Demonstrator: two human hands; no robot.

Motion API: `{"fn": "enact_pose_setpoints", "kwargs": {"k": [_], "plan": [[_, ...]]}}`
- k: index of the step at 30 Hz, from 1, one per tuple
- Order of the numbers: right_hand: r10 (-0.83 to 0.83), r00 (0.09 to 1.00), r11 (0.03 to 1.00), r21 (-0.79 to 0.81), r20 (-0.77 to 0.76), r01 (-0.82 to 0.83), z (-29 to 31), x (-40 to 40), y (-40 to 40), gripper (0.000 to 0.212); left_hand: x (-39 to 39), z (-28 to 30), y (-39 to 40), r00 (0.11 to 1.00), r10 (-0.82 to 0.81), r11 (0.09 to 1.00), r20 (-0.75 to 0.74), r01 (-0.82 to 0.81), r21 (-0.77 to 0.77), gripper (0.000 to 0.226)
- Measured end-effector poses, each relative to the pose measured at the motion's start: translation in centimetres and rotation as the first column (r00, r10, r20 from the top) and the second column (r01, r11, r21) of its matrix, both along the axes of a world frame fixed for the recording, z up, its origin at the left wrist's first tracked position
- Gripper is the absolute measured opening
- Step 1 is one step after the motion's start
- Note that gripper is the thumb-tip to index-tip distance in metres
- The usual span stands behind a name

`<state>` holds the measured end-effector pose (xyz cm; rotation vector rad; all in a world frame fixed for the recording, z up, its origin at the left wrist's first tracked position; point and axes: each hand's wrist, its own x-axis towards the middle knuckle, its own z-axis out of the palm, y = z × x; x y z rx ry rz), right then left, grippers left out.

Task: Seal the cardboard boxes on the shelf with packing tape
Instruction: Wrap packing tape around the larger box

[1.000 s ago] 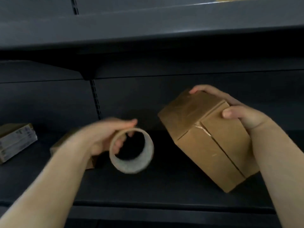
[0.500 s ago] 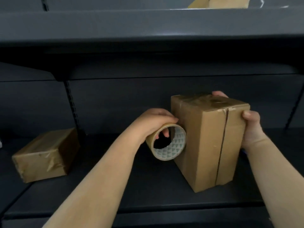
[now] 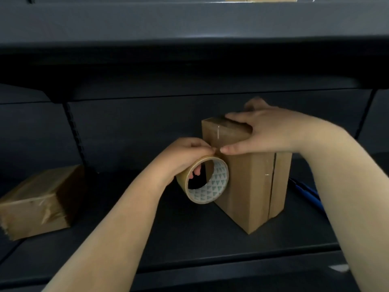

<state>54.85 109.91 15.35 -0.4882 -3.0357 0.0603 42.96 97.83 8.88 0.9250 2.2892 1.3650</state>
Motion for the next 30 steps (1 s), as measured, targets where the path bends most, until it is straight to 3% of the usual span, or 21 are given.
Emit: {"fn": "enact_pose_setpoints", "kwargs": {"k": [3,7,10,12,13,15,17,20,23,25,28,30], "plan": [[-0.009,0.993,0.986,-0.163,0.121,0.028,0.8,-0.7,1.2,0.101,0.1,-0.6,-0.1,1.000,-0.012,0.998,0.027,0.010,0.061,0.018],[-0.030,0.986,0.970,-0.234,0.163,0.068,1.3,-2.5,2.7,0.100,-0.2,-1.8,-1.3,0.988,-0.097,0.979,0.123,0.072,0.193,0.029],[-0.078,0.986,0.963,-0.245,0.148,0.113,1.2,-3.3,3.4,0.103,-0.9,-3.8,-3.6,0.901,-0.344,0.867,0.264,0.197,0.457,0.037],[-0.093,0.988,0.970,-0.214,0.124,0.118,1.2,-3.7,3.7,0.101,-0.9,-4.9,-4.6,0.854,-0.402,0.813,0.331,0.166,0.559,0.036],[-0.091,0.987,0.969,-0.219,0.131,0.118,1.3,-3.9,3.7,0.097,-0.7,-5.4,-4.7,0.875,-0.344,0.840,0.342,0.124,0.528,0.033],[-0.089,0.981,0.954,-0.269,0.172,0.134,1.5,-4.1,3.6,0.086,0.1,-6.0,-4.3,0.953,-0.115,0.952,0.280,0.025,0.306,0.034],[-0.103,0.980,0.949,-0.280,0.171,0.148,1.7,-4.2,3.7,0.083,0.7,-6.3,-4.1,0.973,0.004,0.979,0.232,-0.051,0.197,0.039],[-0.145,0.979,0.918,-0.350,0.143,0.187,1.9,-3.7,4.1,0.084,0.2,-5.5,-5.9,0.972,0.006,0.947,0.236,-0.081,0.310,0.028],[-0.132,0.985,0.897,-0.410,0.112,0.167,2.0,-3.3,4.7,0.115,-1.0,-4.1,-9.2,0.948,-0.196,0.887,0.251,0.062,0.458,0.033],[-0.124,0.987,0.894,-0.420,0.098,0.154,1.8,-3.6,4.5,0.125,-0.9,-4.0,-9.9,0.964,-0.162,0.938,0.210,0.084,0.337,0.031],[-0.152,0.988,0.900,-0.409,0.030,0.151,1.3,-4.1,3.7,0.089,-1.0,-4.8,-9.1,0.990,0.115,0.993,0.080,-0.114,-0.021,0.028],[-0.173,0.985,0.885,-0.438,0.004,0.158,1.3,-4.1,3.6,0.078,-1.1,-4.8,-9.3,0.986,0.152,0.987,0.064,-0.147,-0.069,0.032]]}}
